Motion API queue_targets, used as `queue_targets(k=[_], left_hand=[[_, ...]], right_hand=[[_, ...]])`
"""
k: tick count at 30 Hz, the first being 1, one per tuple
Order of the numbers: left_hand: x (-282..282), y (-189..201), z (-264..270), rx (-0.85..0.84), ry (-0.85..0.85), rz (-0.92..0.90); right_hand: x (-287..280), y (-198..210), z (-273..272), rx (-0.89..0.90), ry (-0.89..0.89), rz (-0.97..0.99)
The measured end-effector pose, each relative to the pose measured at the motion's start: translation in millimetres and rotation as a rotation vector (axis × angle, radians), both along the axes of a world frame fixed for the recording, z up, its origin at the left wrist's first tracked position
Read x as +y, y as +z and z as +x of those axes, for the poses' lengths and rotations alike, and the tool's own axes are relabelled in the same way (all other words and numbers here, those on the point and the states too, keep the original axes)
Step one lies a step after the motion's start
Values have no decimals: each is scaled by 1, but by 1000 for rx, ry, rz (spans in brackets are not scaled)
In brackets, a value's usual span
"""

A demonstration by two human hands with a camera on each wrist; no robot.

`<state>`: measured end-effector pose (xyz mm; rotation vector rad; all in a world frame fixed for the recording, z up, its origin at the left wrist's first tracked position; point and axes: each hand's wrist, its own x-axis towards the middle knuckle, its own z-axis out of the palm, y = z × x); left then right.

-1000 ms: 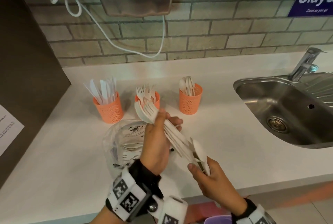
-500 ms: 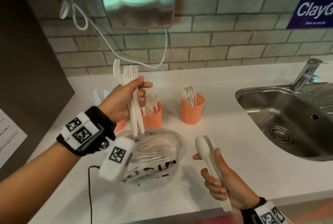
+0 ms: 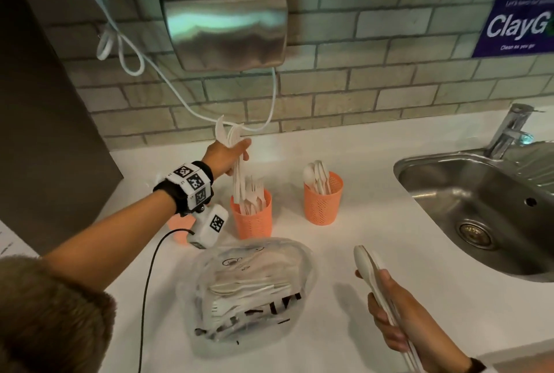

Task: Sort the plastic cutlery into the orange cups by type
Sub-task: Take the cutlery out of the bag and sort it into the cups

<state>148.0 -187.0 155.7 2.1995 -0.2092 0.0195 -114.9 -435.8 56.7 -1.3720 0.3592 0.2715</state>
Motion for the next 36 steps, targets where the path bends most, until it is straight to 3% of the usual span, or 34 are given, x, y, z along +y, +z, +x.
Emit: queue_targets(k=[6, 15, 21, 28, 30, 34, 36], left_hand=[[-10, -25, 5, 3, 23, -58], [0, -50, -1, 97, -269, -28], [4, -53, 4, 142, -258, 9], [8, -55, 5, -106, -231, 107], [12, -54, 5, -190, -239, 188], [15, -56, -2, -294, -322, 606], [17, -56, -5, -324, -310, 650]], right_hand=[[-9, 0, 1, 37, -56, 93], [-4, 3, 12, -60, -70, 102], [-4, 2, 13, -81, -64, 92], [-4, 1, 12, -125, -45, 88], [-4, 0, 12, -126, -50, 87], [-4, 2, 14, -128, -50, 85], [-3, 3, 14, -130, -52, 94]])
